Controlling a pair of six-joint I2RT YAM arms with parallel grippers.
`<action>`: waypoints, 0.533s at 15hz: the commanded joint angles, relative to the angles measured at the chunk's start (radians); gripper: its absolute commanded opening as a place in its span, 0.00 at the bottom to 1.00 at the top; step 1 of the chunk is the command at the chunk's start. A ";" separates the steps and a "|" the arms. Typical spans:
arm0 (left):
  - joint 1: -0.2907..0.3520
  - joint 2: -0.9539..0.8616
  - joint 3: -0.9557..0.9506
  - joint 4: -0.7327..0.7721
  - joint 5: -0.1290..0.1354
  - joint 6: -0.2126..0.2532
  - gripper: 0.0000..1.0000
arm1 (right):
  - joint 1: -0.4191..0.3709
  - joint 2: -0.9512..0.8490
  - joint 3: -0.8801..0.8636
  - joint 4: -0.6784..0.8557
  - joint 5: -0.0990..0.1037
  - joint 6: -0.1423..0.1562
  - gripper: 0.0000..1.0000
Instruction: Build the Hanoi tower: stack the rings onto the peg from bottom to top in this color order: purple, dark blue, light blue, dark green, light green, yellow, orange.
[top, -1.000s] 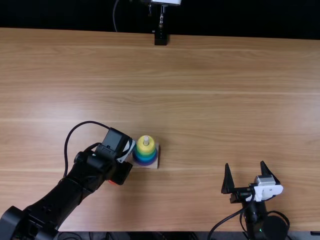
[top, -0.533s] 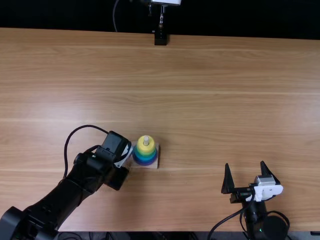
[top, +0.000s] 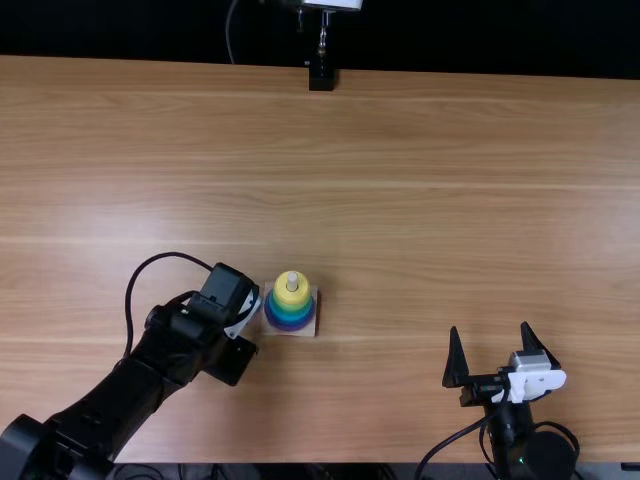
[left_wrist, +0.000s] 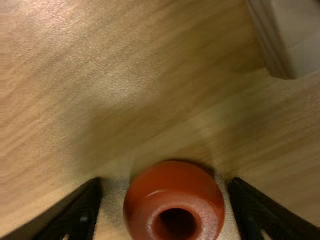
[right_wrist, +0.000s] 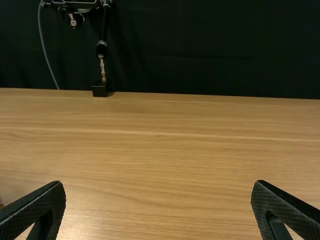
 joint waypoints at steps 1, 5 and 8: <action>0.006 0.005 -0.014 0.001 0.019 0.016 0.00 | -0.014 -0.013 -0.009 0.005 0.000 0.001 1.00; 0.011 0.000 0.032 -0.018 0.019 0.010 0.00 | -0.014 -0.013 -0.009 0.005 0.000 0.001 1.00; 0.041 -0.013 0.190 -0.117 0.019 -0.001 0.00 | -0.014 -0.013 -0.009 0.005 0.000 0.001 1.00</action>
